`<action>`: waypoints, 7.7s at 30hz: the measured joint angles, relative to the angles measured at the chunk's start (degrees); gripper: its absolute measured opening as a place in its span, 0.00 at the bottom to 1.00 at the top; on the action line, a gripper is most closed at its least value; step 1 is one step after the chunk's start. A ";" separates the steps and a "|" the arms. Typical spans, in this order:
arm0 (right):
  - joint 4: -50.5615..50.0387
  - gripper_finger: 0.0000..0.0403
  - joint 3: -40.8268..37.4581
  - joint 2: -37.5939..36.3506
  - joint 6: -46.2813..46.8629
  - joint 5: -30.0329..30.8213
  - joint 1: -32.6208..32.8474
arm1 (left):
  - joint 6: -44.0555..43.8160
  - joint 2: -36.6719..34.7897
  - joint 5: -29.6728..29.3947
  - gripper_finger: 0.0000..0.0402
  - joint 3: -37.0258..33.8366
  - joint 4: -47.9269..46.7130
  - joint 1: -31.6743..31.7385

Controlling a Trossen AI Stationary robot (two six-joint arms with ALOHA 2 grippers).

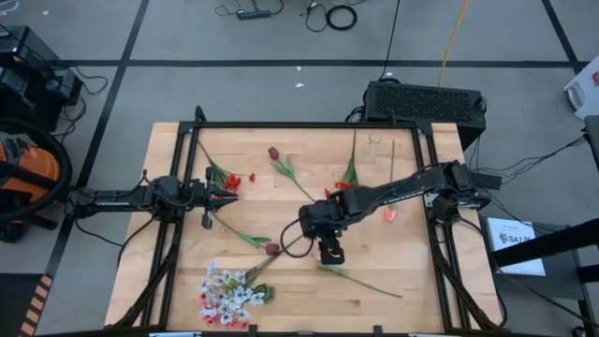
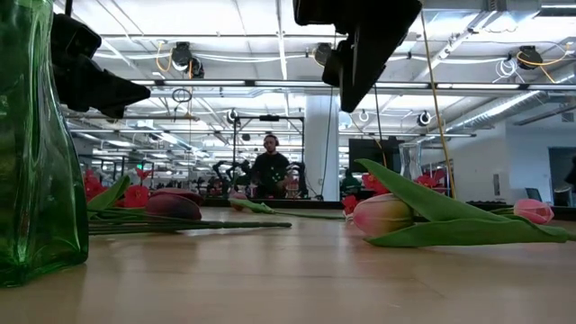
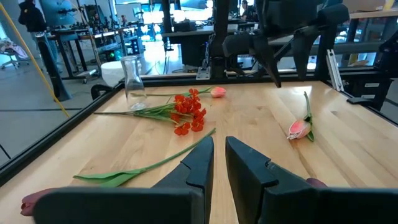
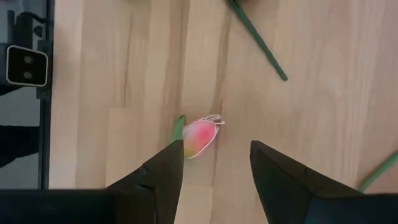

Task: Sort flowers into vase by color
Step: Put the left orange flowers into the transparent vase

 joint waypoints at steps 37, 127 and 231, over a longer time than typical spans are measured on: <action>-10.27 0.43 -0.13 -9.79 49.17 17.56 15.72 | -31.82 0.00 4.27 0.12 0.25 0.98 -0.06; 22.91 0.40 -44.52 -42.66 55.31 23.80 5.26 | 53.33 68.63 -13.85 0.47 50.66 -67.72 31.06; 43.33 0.19 -44.48 -54.38 6.19 -3.80 -25.84 | -22.86 83.75 1.01 0.00 75.52 6.12 6.92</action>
